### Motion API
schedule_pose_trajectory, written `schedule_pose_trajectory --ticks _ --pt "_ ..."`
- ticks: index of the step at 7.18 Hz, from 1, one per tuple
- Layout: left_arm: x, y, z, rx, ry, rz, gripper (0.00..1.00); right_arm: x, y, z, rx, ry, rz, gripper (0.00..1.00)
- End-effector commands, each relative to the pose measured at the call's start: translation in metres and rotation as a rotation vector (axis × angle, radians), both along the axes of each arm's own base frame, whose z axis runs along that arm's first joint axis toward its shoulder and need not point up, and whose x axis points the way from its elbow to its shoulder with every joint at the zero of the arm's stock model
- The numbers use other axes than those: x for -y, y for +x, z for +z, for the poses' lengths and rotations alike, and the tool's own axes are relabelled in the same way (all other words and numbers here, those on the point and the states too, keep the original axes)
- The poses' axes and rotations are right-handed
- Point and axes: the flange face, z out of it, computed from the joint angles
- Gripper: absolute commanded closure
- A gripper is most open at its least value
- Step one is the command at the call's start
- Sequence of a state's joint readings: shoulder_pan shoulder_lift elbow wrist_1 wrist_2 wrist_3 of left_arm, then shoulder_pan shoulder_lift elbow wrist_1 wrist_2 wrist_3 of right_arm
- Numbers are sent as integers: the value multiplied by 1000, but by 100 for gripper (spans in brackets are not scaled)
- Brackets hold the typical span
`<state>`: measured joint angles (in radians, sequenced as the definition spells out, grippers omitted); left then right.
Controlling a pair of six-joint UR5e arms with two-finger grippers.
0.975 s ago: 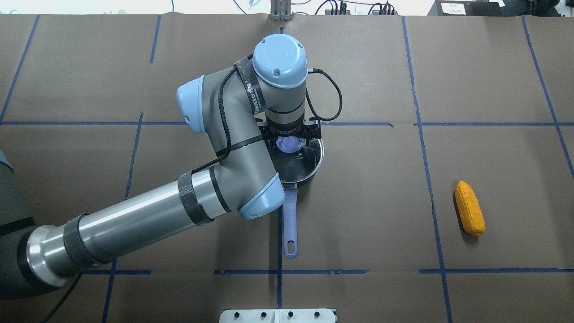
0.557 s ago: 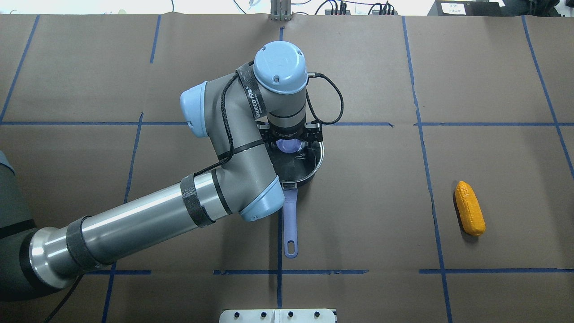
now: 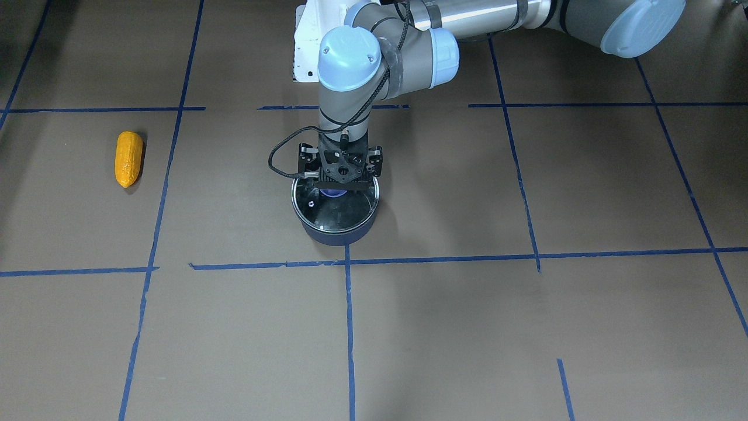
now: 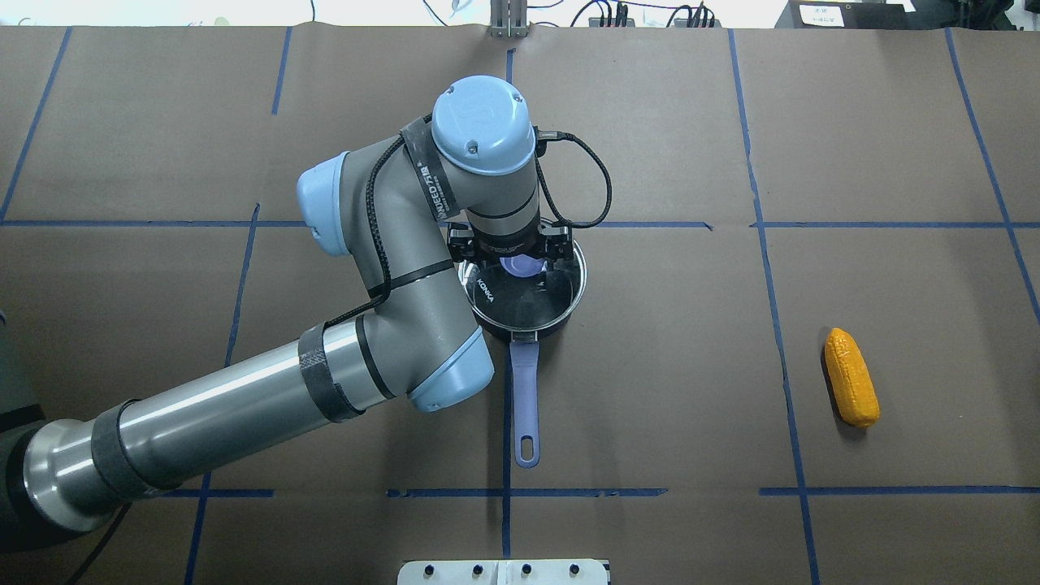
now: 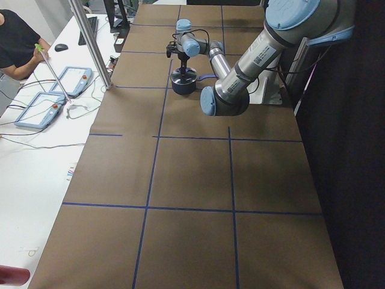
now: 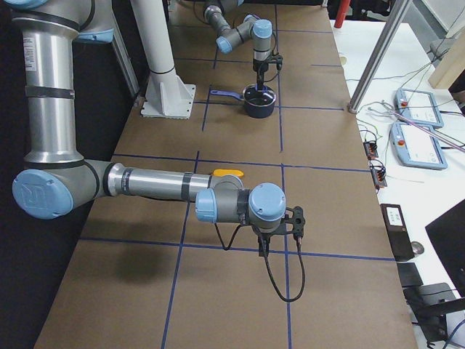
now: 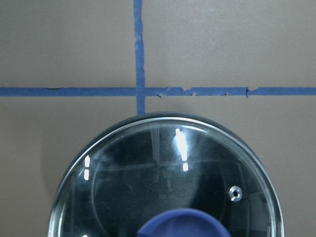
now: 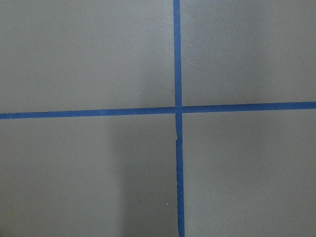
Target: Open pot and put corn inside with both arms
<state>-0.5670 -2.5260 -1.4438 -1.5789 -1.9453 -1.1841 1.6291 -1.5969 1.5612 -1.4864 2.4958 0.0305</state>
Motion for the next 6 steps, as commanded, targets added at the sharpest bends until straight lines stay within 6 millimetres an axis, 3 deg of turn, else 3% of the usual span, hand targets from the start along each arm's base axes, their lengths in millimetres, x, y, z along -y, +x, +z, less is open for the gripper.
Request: schedule_pose_trajectory --ticks 1,5,6 --pt "-3 -2 -1 -6 0 3 8 0 0 2 0 -4 0 0" --pt "-4 -1 -2 -7 0 4 20 0 0 2 0 -4 0 0" --pt "-4 -1 -3 -9 1 4 31 0 0 3 2 -7 0 0"
